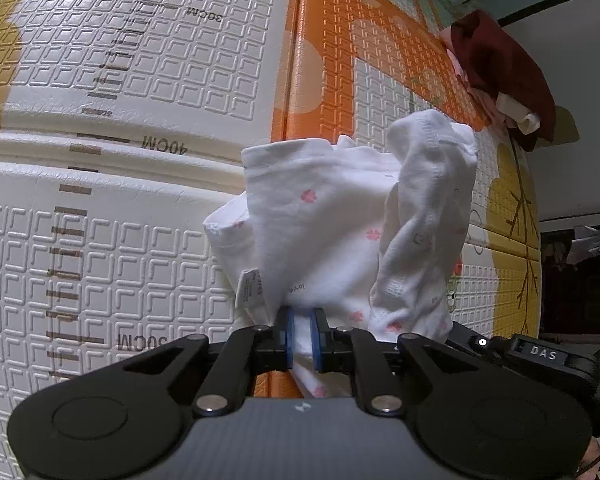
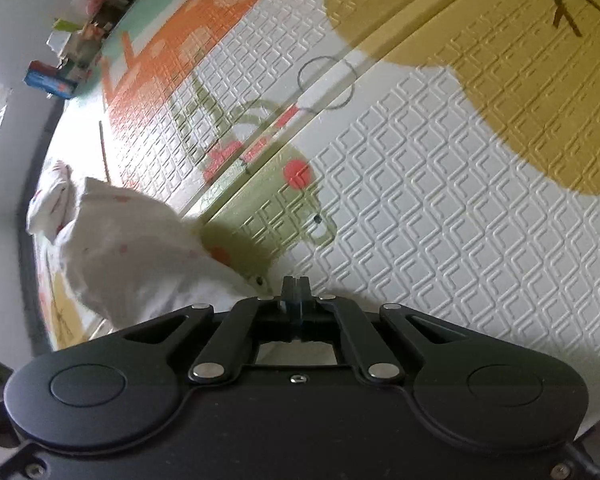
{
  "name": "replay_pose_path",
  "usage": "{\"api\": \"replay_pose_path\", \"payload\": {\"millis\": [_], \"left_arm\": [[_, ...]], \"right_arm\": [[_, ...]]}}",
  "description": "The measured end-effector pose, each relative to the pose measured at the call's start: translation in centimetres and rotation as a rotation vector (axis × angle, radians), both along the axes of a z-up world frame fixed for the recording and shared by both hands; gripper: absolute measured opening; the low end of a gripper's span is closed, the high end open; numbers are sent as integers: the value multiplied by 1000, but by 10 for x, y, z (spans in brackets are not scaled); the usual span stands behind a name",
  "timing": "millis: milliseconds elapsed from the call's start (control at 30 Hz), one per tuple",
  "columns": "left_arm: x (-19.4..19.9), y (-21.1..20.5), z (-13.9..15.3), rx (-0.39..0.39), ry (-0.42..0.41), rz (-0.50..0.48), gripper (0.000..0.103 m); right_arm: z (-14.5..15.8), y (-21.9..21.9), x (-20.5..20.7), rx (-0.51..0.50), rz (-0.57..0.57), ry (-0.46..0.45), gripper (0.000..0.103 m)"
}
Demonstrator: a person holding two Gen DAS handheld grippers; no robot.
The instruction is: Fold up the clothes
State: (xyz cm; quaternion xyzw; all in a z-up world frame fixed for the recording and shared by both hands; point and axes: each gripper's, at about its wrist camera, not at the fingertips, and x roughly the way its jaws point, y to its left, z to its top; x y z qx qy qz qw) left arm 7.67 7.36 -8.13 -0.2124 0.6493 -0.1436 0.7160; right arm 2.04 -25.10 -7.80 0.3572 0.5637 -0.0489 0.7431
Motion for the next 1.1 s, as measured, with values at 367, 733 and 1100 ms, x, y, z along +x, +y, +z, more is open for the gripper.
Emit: {"api": "replay_pose_path", "payload": {"millis": [367, 733, 1100], "left_arm": [[0, -5, 15, -11, -36, -9, 23], [3, -6, 29, -8, -72, -2, 28], [10, 1, 25, -12, -55, 42, 28]], "right_arm": [[22, 31, -4, 106, 201, -57, 3], [36, 70, -2, 131, 301, -79, 26], [40, 111, 8, -3, 307, -42, 31]]}}
